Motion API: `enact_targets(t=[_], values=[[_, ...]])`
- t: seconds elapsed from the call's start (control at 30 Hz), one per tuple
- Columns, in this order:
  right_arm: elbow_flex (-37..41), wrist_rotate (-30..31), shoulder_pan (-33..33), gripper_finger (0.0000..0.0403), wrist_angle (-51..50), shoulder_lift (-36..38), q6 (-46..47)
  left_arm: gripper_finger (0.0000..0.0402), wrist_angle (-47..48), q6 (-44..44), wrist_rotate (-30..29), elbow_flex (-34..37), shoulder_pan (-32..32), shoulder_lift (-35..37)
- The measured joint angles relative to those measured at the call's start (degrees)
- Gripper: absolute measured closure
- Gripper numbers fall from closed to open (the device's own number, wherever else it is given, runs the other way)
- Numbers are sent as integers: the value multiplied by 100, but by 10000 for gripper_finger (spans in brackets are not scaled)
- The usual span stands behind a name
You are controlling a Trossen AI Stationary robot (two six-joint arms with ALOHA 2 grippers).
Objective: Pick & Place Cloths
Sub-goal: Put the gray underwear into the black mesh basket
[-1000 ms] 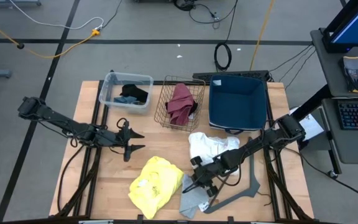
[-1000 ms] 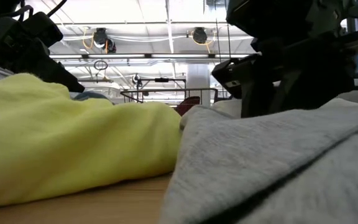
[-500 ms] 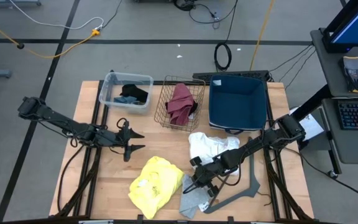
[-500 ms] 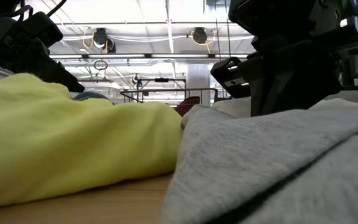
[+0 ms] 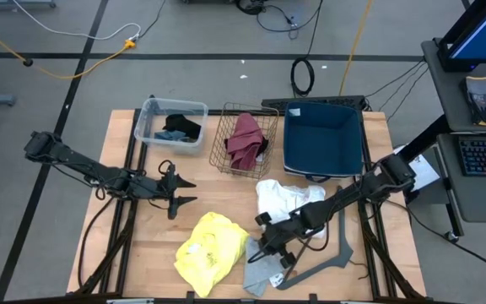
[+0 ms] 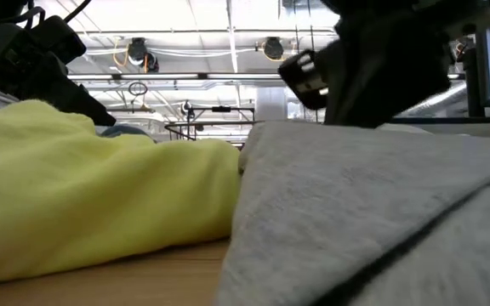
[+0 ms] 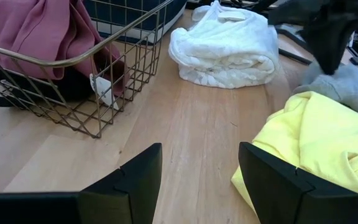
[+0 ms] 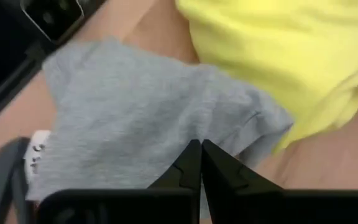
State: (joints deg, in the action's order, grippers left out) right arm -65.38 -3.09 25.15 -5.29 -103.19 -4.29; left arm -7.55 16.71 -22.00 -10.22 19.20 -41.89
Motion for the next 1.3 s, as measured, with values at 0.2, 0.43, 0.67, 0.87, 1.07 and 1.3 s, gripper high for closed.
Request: enact_targets(t=[0.2, 0.43, 0.67, 0.87, 1.07, 1.3], values=[[-158, 20, -27, 402, -125, 420, -167, 188, 4, 0, 0, 0, 0, 0], [-175, 870, -142, 403, -89, 1216, -811, 188, 15, -11, 0, 0, 0, 2], [-175, 2077, -345, 403, 139, 2085, -2048, 188, 9, -46, 2, 0, 0, 0], [-175, 2266, -684, 403, 911, 2577, -3305, 188, 8, -138, 2, 0, 0, 0], [-175, 2272, -1217, 403, 1906, 2776, -4590, 188, 4, -155, 2, 0, 0, 0], [-175, 1880, -2084, 403, 2599, 2778, -5157, 188, -2, -294, 2, 0, 0, 0]])
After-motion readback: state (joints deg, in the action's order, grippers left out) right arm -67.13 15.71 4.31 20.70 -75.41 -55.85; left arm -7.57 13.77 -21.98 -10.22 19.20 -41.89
